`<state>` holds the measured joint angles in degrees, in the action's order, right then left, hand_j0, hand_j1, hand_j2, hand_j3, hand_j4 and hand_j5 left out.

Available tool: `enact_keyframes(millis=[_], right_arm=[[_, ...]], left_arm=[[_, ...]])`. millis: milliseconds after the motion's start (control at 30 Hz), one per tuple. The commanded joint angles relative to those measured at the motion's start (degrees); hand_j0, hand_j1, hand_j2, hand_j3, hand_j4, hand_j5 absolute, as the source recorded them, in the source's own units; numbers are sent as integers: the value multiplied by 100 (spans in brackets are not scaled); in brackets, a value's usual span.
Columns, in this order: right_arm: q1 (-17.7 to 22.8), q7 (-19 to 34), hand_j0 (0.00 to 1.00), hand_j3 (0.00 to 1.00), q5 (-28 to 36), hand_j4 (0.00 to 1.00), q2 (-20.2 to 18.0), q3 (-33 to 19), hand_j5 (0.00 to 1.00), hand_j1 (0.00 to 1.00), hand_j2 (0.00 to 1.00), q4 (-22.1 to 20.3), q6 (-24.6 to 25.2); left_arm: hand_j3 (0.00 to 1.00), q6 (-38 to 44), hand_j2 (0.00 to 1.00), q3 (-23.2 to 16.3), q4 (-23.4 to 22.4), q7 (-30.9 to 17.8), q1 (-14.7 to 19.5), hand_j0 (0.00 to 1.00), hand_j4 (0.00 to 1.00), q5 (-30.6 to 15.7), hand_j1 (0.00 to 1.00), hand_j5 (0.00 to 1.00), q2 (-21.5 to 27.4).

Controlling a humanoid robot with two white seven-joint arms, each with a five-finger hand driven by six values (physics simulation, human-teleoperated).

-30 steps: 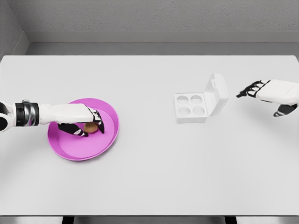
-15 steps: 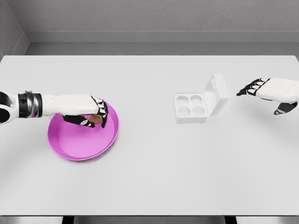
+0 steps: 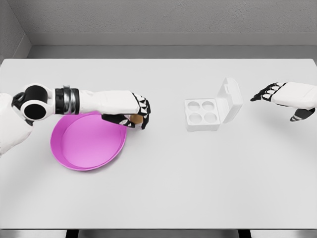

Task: Pack egg into the box and close the box lid

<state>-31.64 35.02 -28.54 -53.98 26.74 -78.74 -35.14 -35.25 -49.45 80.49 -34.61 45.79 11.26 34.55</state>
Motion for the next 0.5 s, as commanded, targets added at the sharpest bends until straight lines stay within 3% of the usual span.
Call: enact_keyframes(millis=[0,67,267,400,467], right_arm=[[0,-2,100,100,24,100,-7,-2,100,100,100,-1,14],[0,-2,100,100,24,100,-7,-2,100,100,100,-1,14],[0,-2,100,100,24,100,-7,-2,100,100,100,-1,14],[0,-2,100,100,24,100,-7,-2,100,100,100,-9,14],[0,-2,100,100,24,100,-7,-2,100,100,100,-9,14]], left_arm=[[41,25,41,-126,-25,7,17,41,41,-54,41,41,-230],[41,25,41,-276,-174,7,158,41,41,-54,41,41,-458],[40,25,40,-408,-1176,-2,562,40,40,-45,40,40,-1276],[40,25,40,-408,-2248,-39,984,40,40,-54,40,40,-2066],[40,25,40,-399,-2257,-39,1151,40,40,-45,40,40,-2392]])
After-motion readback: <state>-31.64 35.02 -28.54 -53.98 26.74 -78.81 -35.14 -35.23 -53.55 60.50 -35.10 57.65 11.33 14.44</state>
